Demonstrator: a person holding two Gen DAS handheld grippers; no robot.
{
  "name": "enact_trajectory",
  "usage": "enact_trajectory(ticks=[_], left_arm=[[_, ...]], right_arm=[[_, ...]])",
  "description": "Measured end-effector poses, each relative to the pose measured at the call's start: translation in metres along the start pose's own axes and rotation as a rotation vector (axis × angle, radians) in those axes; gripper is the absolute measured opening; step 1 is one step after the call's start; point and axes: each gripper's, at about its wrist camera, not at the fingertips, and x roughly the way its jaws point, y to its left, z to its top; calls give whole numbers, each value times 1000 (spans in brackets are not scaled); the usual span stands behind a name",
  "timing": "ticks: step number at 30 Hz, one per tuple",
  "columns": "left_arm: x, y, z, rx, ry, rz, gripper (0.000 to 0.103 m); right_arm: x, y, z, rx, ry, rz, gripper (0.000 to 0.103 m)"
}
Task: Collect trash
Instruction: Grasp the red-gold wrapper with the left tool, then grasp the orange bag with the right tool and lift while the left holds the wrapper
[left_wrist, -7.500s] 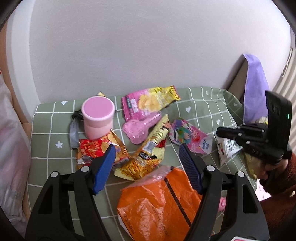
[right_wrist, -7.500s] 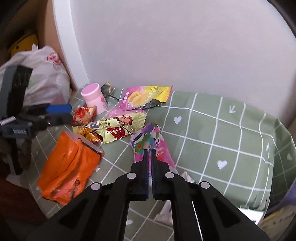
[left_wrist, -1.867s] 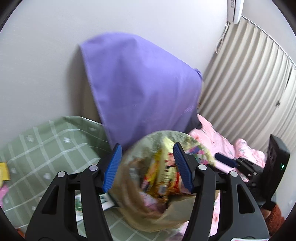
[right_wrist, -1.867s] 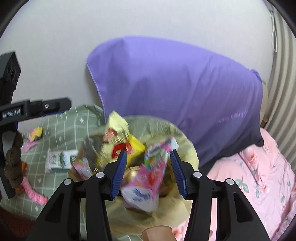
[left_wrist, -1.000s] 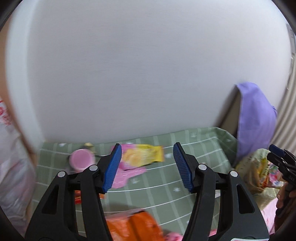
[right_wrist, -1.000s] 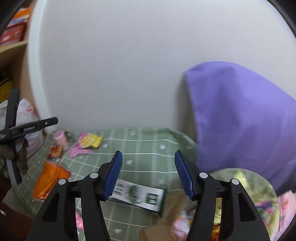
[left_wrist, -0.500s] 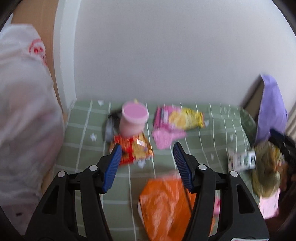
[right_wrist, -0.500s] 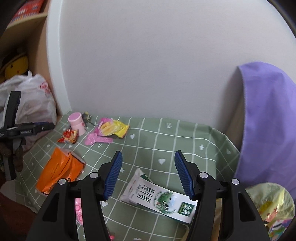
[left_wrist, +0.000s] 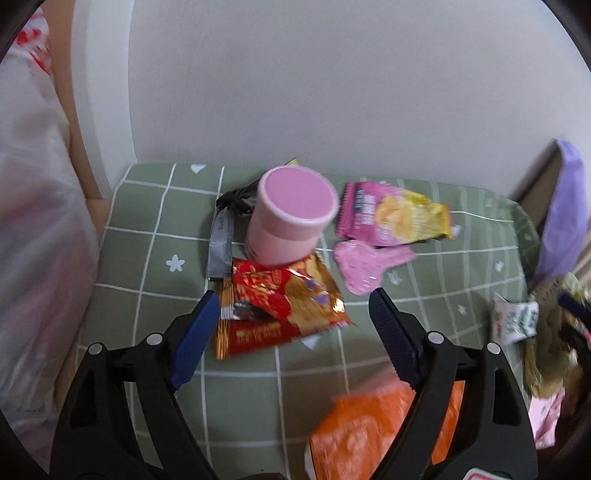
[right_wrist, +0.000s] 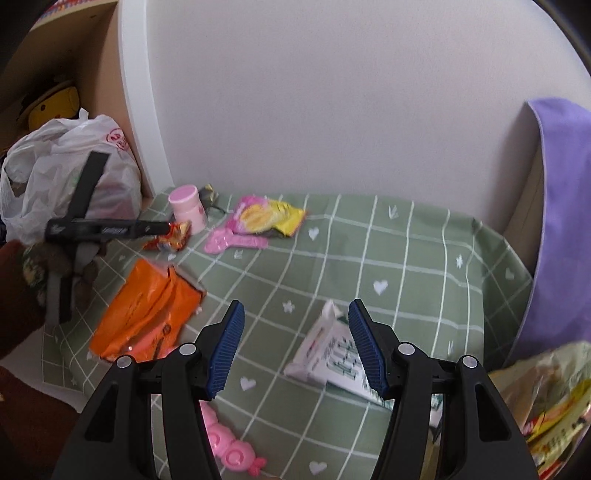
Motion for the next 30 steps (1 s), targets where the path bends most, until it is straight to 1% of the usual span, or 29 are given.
enact_trajectory(ticks=[2, 3, 4, 5, 6, 7, 9, 11, 14, 16, 20, 22, 23, 25, 26, 28, 30], left_arm=[[7, -1, 2, -17, 14, 27, 72], [12, -1, 2, -41, 33, 60, 64], [15, 1, 1, -59, 44, 85, 53], [15, 5, 0, -76, 48, 95, 47], [14, 9, -2, -104, 54, 92, 37], [14, 11, -4, -115, 59, 88, 24], [7, 15, -9, -127, 55, 68, 13], [-5, 16, -13, -125, 34, 46, 11], [-33, 17, -19, -125, -20, 29, 10], [-54, 21, -21, -143, -56, 27, 10], [-86, 29, -29, -171, -110, 39, 10], [-104, 34, -34, -177, -131, 41, 10], [-109, 36, -35, -177, -137, 44, 10], [-118, 36, -35, -179, -152, 45, 10], [-121, 36, -34, -180, -158, 43, 10], [-127, 34, -33, -176, -170, 39, 10], [-130, 31, -30, -164, -183, 30, 10]], right_arm=[[1, -1, -4, 29, 14, 28, 56], [1, 0, -6, 43, 19, 54, 56], [3, 3, -7, 46, 24, 80, 56], [5, 9, -8, 37, 29, 95, 56], [7, 15, -8, 26, 32, 106, 56], [10, 22, -8, 14, 36, 129, 56], [17, 34, -8, 6, 49, 192, 56], [30, 49, -8, 5, 79, 264, 56], [50, 67, -7, 6, 123, 334, 56], [65, 76, -5, 23, 151, 365, 55], [95, 90, -4, 64, 208, 392, 54], [108, 96, -5, 68, 228, 385, 53], [114, 99, -6, 70, 240, 384, 50], [123, 101, -7, 68, 262, 394, 38], [125, 103, -8, 64, 272, 403, 25], [124, 104, -9, 59, 284, 434, 18], [116, 104, -8, 46, 260, 428, 15]])
